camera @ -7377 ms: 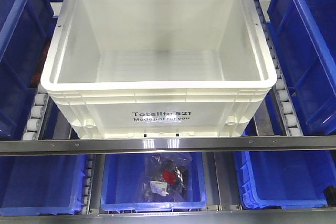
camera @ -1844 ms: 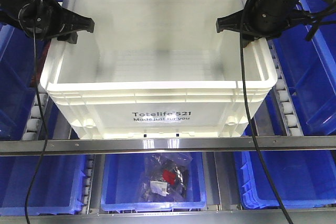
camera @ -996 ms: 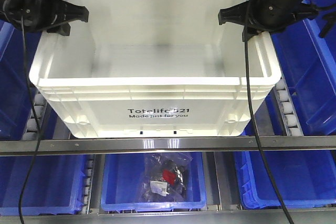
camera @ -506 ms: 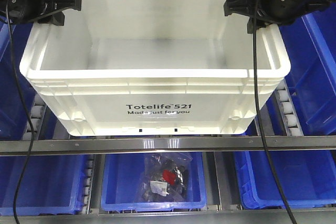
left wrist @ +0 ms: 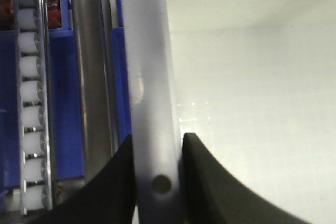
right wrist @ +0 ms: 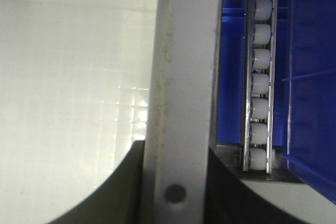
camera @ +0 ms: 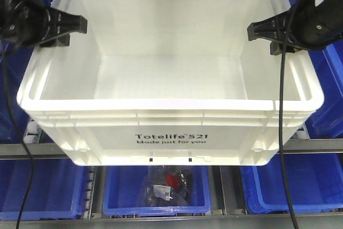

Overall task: Move bin from left to right shelf
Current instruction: 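Pull the gripped crate off the rollers toward the robot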

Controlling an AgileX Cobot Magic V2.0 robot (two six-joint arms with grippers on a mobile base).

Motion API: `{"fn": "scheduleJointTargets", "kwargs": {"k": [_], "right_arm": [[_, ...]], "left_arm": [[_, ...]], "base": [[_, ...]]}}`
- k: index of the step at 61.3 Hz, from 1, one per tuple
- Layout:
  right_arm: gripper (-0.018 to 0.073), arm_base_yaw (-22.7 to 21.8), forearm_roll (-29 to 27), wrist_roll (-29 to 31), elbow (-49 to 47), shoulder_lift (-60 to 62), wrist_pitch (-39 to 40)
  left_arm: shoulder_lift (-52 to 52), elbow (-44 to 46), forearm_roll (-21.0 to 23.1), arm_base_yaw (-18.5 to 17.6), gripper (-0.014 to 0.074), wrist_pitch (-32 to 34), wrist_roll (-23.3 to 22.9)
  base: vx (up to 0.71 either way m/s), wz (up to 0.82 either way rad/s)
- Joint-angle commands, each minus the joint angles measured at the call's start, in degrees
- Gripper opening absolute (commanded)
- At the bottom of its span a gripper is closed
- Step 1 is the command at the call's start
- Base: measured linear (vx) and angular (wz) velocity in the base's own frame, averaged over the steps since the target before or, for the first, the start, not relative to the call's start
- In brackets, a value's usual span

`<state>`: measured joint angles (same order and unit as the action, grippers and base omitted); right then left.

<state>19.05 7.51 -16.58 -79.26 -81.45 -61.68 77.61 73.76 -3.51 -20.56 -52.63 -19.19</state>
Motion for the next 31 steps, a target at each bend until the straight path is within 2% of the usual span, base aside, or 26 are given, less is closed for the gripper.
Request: {"fn": "scheduleJointTargets", "kwargs": {"k": [1,31], "right_arm": [[0.0023,0.21,0.73,1.3,-0.82,4.38,4.26],[0.0024,0.21,-0.04,1.11,1.53,5.62,3.82]], "left_arm": [[-6.6,-1.47,-2.39,-0.39,0.0097,8.61,-0.1],[-8.42,-2.55,-2.22,-0.28,0.0099,7.28,0.03]], "base": [[0.0,0.0],[0.0,0.0]]}}
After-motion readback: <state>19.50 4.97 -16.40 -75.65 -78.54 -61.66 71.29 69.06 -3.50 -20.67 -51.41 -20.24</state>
